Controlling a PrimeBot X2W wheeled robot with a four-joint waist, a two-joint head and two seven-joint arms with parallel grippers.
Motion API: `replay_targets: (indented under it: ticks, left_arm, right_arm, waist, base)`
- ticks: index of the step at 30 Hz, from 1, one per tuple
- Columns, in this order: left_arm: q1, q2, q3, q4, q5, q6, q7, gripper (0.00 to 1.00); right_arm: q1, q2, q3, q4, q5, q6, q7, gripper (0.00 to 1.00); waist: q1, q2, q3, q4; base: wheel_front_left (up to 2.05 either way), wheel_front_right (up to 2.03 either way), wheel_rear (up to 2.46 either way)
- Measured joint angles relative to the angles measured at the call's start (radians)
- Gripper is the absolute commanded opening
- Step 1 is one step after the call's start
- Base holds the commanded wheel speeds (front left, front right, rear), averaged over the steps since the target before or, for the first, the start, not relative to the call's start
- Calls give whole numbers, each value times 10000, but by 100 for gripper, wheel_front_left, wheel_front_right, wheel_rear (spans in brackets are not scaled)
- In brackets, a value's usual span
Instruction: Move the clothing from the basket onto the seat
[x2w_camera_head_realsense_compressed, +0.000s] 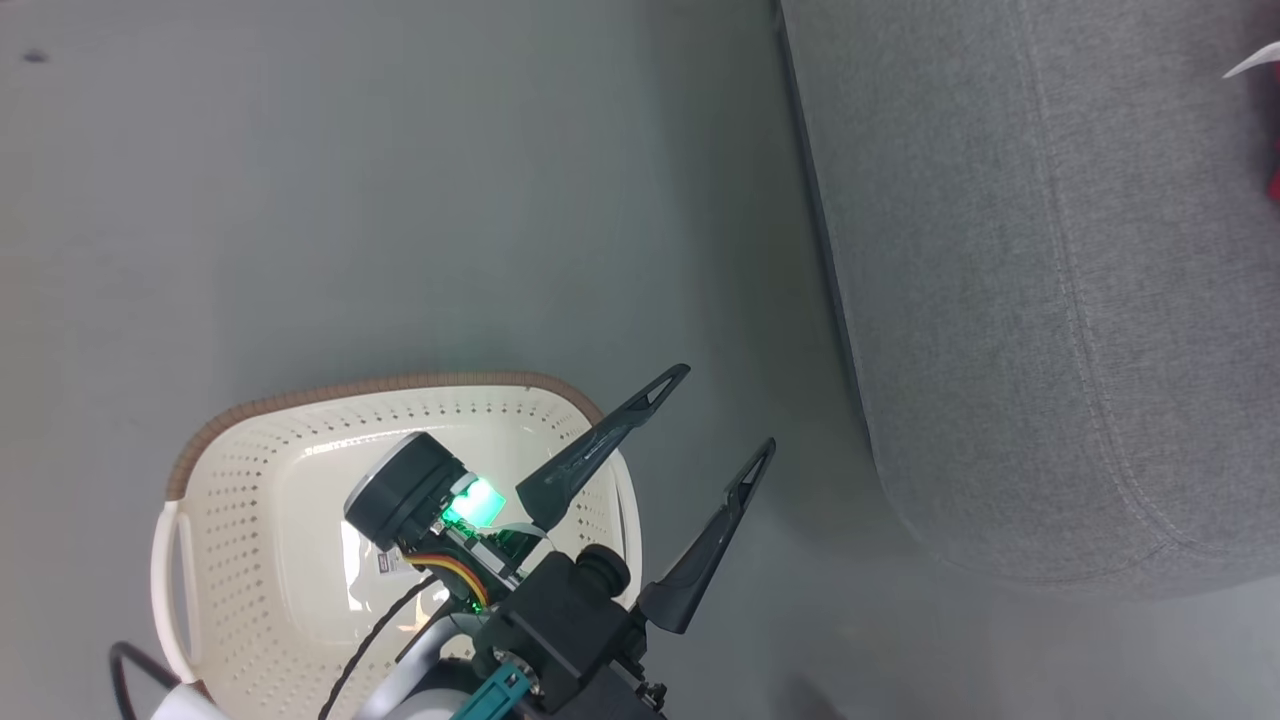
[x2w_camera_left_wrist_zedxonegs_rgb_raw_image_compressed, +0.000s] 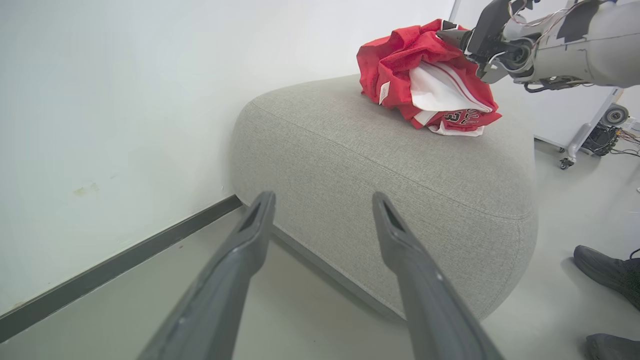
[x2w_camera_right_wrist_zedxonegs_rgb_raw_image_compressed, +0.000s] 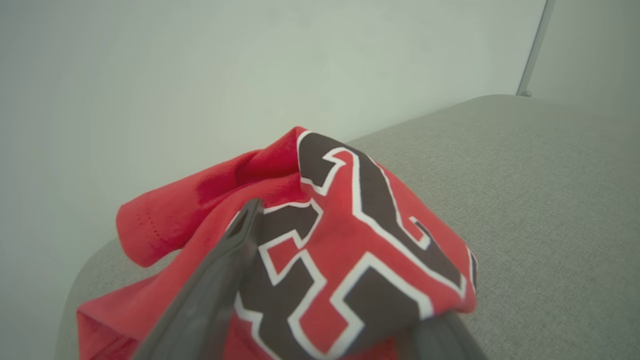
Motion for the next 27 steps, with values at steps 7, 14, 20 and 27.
replay_targets:
  ticks: [7,14,20,27]
  left_arm:
    - [23,-221,17,591,-151,8,-282,100]
    - [224,-332,50,1133,-299,25,-583,100]
    - [586,-516,77,1482,-502,138,-832,100]
    - [1310,-593,297,1749,-892,502,-980,100]
  right_arm:
    - [76,211,405,355,-267,88,-4,100]
    - [769,667,792,493,-616,167,-52,100]
    - [1709,878,988,510,-773,174,-86,100]
    - [2895,1363,1304,71,-1053,249,-88,100]
  waist:
    - [0,0,-627,21]
    - [0,0,-1473,68]
    - [-1,-1,-2305,140]
    - [-2,-1,-3301,254]
  base:
    - [0,0,0]
    - [0,0,0]
    - [0,0,0]
    - [0,0,0]
